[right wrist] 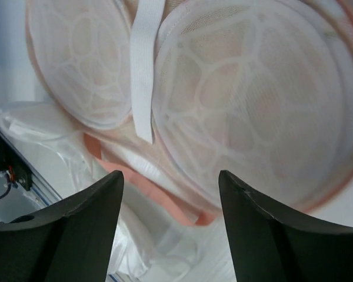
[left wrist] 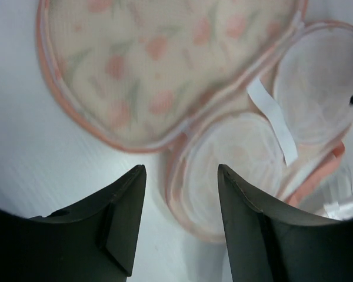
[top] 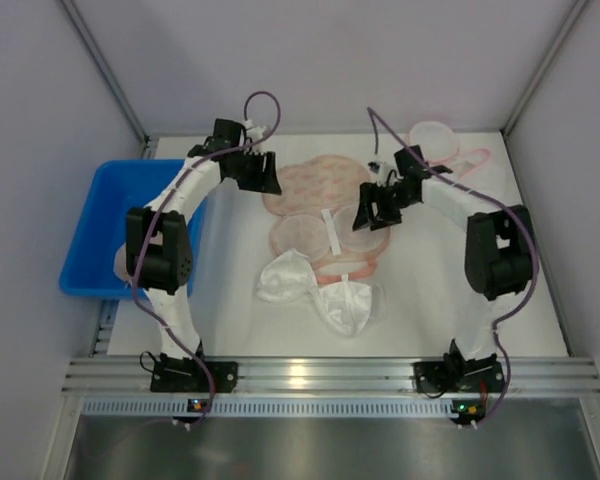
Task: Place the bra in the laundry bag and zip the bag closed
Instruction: Pick up the bra from the center of the board.
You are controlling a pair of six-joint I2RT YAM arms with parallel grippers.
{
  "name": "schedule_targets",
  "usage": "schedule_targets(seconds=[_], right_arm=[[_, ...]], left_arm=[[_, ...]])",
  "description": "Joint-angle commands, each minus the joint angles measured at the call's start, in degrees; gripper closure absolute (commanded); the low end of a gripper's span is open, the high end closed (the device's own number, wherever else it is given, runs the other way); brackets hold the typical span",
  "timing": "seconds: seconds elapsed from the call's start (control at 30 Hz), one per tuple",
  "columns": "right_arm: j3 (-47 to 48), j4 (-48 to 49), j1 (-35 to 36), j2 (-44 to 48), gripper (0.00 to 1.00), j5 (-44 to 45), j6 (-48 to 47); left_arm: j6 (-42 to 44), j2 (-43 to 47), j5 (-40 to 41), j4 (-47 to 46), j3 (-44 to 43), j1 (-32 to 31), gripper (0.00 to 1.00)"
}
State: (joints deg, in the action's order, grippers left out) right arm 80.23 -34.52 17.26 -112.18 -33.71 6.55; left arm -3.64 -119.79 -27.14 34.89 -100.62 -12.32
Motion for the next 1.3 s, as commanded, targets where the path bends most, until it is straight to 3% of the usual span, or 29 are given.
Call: schedule_targets(seconds=[0.0, 0.13, 0.33, 0.7, 0.87, 0.97, 1.07, 1.2, 1.27], right_arm=[[-1.73, -4.40, -4.24, 13.11, 0.32, -1.00, -1.53], [-13.30, -8.01, -4.60, 19.53, 0.32, -4.50, -4.78], [-22.82, -8.90, -3.28, 19.54, 0.37, -7.59, -8.48], [-25.91, -7.31, 5.15, 20.16, 0.36, -6.81, -11.29], [-25.30, -6.52, 7.09, 17.88, 0.40, -5.84, -11.38], [-23.72, -6.35, 7.35, 15.94, 0.49, -5.31, -11.47], [-22.92, -6.52, 7.53, 15.50, 0.65, -4.43, -11.47], [-22.13, -7.83, 7.44, 16.64, 0.95, -3.55, -12.26], [-21.96, -8.72, 7.35, 17.61, 1.00, -3.11, -12.70]], left_arm=[[7.06, 15.17, -1.87, 0.61, 9.28, 0.10, 0.42], [9.26, 21.52, -2.66, 2.89, 18.86, 0.01, 0.42], [12.69, 24.69, -5.38, 6.23, 25.73, 0.01, 0.42], [21.04, 26.10, -6.35, 10.63, 31.18, -4.64, 0.40], [21.92, 25.66, -5.74, 10.63, 32.76, -6.40, 0.40], [21.83, 24.69, -5.21, 10.72, 33.64, -7.28, 0.40], [21.57, 24.51, -4.94, 10.63, 34.52, -8.07, 0.49], [21.13, 25.21, -5.38, 10.63, 36.45, -8.16, 0.73], [20.43, 26.00, -5.91, 10.63, 37.07, -8.16, 0.86]])
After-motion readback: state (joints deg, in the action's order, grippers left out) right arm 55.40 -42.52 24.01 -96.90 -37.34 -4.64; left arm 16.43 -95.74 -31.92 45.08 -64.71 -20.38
